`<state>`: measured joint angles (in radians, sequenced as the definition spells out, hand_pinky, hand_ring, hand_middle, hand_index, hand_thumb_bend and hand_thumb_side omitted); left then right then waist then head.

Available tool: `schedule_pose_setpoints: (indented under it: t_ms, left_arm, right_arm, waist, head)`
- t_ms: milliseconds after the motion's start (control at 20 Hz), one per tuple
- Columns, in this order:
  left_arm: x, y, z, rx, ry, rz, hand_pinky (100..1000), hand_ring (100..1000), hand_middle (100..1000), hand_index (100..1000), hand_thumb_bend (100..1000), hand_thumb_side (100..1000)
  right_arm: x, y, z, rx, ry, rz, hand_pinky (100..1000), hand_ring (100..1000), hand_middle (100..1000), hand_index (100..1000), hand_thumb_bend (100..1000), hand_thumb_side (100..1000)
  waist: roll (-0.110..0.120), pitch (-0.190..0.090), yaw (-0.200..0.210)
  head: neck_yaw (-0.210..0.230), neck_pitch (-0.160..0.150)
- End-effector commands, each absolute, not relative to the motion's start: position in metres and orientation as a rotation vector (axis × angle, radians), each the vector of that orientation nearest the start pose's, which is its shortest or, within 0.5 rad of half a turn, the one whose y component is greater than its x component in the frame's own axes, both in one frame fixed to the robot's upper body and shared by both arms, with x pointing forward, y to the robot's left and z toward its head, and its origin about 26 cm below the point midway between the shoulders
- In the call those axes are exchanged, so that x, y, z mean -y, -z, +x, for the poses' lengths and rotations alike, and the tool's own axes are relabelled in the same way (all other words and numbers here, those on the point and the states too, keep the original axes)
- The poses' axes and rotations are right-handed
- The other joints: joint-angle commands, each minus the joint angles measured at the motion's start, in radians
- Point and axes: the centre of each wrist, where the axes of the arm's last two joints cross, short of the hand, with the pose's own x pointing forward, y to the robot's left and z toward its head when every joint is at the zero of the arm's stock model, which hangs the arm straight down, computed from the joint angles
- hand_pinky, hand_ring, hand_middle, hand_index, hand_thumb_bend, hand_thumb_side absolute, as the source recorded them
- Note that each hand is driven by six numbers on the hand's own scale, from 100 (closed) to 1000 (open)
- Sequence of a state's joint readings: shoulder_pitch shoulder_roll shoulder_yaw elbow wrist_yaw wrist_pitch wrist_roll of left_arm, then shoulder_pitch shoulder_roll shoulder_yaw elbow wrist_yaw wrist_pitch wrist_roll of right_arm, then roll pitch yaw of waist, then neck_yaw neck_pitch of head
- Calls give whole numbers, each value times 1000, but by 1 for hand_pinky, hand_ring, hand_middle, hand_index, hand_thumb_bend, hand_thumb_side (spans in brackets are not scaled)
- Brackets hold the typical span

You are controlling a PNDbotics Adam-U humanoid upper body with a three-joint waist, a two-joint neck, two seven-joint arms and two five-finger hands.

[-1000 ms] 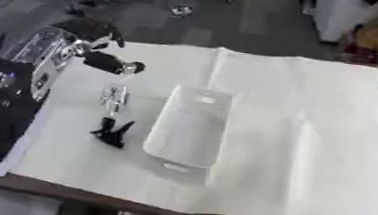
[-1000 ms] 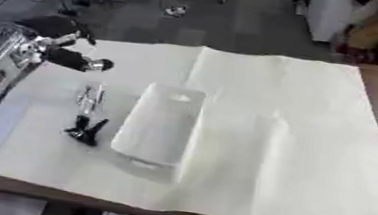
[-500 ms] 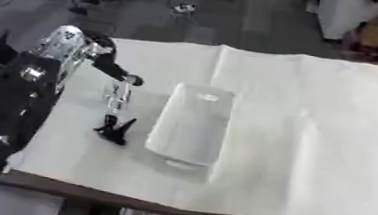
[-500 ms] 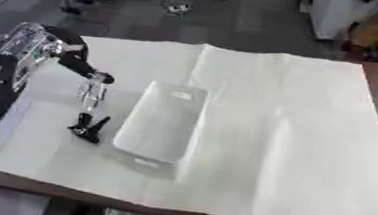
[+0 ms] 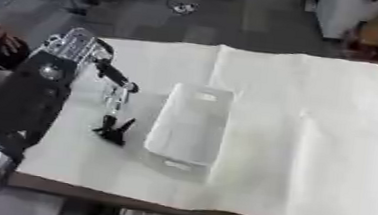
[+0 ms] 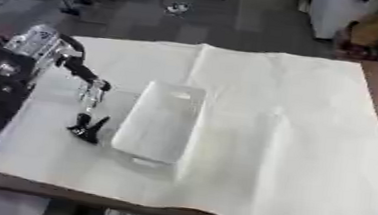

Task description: Pick up objects on the table and place them in the box.

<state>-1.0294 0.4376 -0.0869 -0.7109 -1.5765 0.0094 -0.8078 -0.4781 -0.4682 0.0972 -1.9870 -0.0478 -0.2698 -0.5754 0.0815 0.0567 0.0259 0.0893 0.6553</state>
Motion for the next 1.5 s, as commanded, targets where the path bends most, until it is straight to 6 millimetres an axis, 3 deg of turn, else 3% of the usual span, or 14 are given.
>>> schedule_pose_setpoints:
  t_ms: [50, 200, 400, 650, 800, 1000, 1100, 1500]
  left_arm:
    - [-302, -201, 500, 317, 1584, 1120, 387, 622, 725, 613, 523, 1000]
    - [-300, -205, 502, 262, 1600, 1125, 357, 603, 711, 602, 507, 1000]
    - [-298, -208, 503, 203, 1614, 1137, 262, 529, 681, 609, 350, 1000]
    - [-305, -190, 502, 135, 1619, 1098, 269, 529, 674, 663, 297, 1000]
    - [-308, -177, 501, 109, 1628, 1064, 336, 579, 717, 703, 362, 1000]
    - [-308, -157, 500, 68, 1665, 1010, 471, 701, 800, 768, 608, 1000]
    - [-308, -151, 499, 56, 1676, 992, 483, 713, 813, 775, 677, 1000]
    - [-303, -148, 500, 81, 1655, 980, 463, 693, 798, 761, 652, 1000]
  right_arm:
    - [239, -261, 308, -3489, -152, 237, 421, 467, 491, 643, 292, 1000]
    - [239, -260, 308, -3491, -151, 240, 421, 467, 491, 643, 292, 1000]
    - [240, -259, 308, -3497, -149, 245, 422, 468, 491, 643, 290, 1000]
    - [240, -258, 308, -3498, -148, 247, 423, 468, 491, 643, 290, 1000]
    - [240, -258, 308, -3498, -151, 247, 423, 468, 491, 643, 290, 1000]
    - [240, -258, 308, -3499, -151, 242, 423, 468, 491, 643, 290, 1000]
    - [240, -258, 308, -3499, -150, 242, 423, 468, 491, 643, 290, 1000]
    - [239, -258, 308, -3499, -154, 236, 422, 468, 491, 644, 289, 1000]
  waist:
    - [-2, -12, -2]
    - [0, -13, 0]
    - [5, -18, 4]
    - [6, -24, 6]
    - [6, -26, 8]
    - [5, -25, 9]
    - [4, -24, 9]
    - [4, -20, 5]
  head:
    - [8, -7]
    - [6, -7]
    - [11, -4]
    - [18, -1]
    - [20, 0]
    - [21, 5]
    - [23, 9]
    - [25, 17]
